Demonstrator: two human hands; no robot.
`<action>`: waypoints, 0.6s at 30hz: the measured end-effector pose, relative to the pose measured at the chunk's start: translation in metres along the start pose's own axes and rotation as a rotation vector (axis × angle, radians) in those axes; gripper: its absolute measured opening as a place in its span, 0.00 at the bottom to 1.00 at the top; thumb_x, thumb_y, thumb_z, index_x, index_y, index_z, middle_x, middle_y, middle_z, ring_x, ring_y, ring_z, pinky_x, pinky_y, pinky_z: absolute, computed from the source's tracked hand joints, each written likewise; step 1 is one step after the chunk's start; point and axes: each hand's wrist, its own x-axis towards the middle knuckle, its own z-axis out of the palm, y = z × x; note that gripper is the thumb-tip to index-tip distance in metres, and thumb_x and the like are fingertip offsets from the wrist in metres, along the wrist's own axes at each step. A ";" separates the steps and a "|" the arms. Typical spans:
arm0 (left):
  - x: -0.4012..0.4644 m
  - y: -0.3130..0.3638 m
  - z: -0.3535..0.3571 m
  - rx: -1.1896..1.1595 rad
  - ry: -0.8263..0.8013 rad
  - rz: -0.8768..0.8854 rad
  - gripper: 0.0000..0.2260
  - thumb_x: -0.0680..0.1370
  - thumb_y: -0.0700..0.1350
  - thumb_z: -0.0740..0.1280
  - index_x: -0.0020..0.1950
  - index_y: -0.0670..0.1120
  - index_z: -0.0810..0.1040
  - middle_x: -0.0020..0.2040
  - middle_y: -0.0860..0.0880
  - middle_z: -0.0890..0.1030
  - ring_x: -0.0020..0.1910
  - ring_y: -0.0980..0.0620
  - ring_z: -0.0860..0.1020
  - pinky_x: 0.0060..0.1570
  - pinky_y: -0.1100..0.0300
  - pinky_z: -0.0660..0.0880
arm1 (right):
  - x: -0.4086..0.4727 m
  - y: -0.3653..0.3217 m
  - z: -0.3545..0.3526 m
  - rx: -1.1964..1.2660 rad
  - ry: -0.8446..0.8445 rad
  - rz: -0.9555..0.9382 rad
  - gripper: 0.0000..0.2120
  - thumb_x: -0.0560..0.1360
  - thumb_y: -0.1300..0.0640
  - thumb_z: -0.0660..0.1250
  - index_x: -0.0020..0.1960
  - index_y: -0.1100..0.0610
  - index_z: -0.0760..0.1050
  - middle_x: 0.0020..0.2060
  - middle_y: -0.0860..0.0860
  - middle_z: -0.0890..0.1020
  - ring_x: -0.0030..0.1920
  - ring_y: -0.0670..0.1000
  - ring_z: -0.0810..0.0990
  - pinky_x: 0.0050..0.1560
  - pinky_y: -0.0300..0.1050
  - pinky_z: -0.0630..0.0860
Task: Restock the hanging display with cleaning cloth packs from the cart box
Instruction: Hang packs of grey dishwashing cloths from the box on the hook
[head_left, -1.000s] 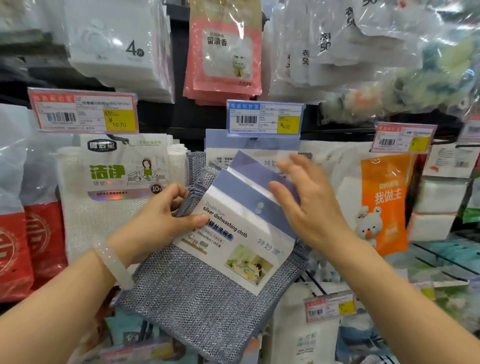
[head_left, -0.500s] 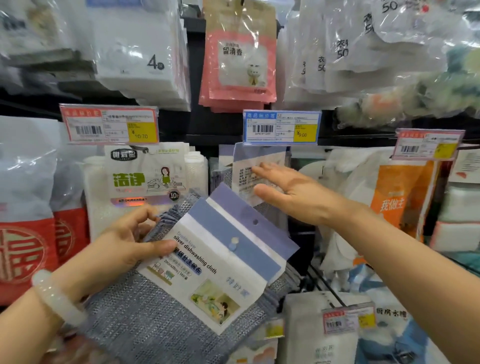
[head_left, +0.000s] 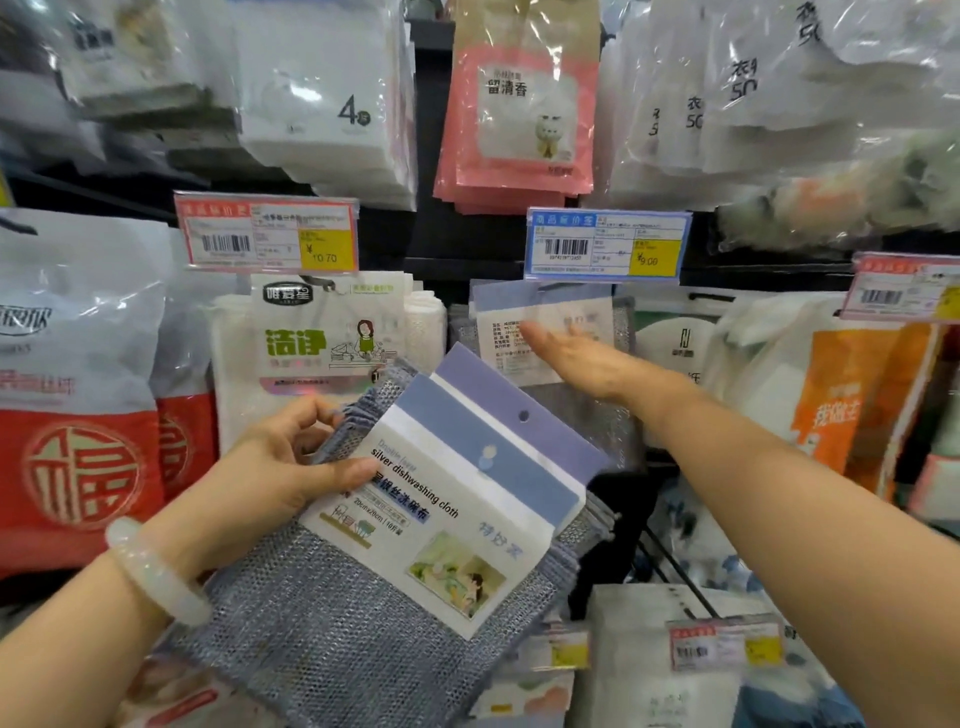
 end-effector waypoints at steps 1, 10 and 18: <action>0.000 -0.001 -0.001 0.003 0.005 0.006 0.30 0.46 0.52 0.83 0.42 0.46 0.76 0.42 0.41 0.84 0.38 0.40 0.84 0.32 0.54 0.81 | -0.002 0.002 0.001 0.067 -0.020 0.014 0.38 0.70 0.27 0.38 0.74 0.42 0.56 0.76 0.48 0.58 0.77 0.53 0.49 0.74 0.61 0.44; 0.008 0.007 0.000 -0.145 0.051 0.014 0.17 0.64 0.38 0.71 0.52 0.42 0.73 0.44 0.41 0.85 0.40 0.42 0.84 0.32 0.55 0.80 | -0.071 0.038 0.016 0.937 -0.085 -0.049 0.29 0.66 0.36 0.62 0.58 0.54 0.77 0.46 0.57 0.79 0.44 0.51 0.75 0.41 0.40 0.74; 0.017 0.000 0.033 -0.301 0.072 0.025 0.15 0.63 0.39 0.71 0.47 0.46 0.74 0.40 0.43 0.85 0.36 0.44 0.84 0.30 0.55 0.80 | -0.116 0.054 0.019 1.257 -0.055 -0.006 0.14 0.68 0.53 0.66 0.51 0.58 0.80 0.44 0.53 0.85 0.44 0.50 0.83 0.41 0.44 0.81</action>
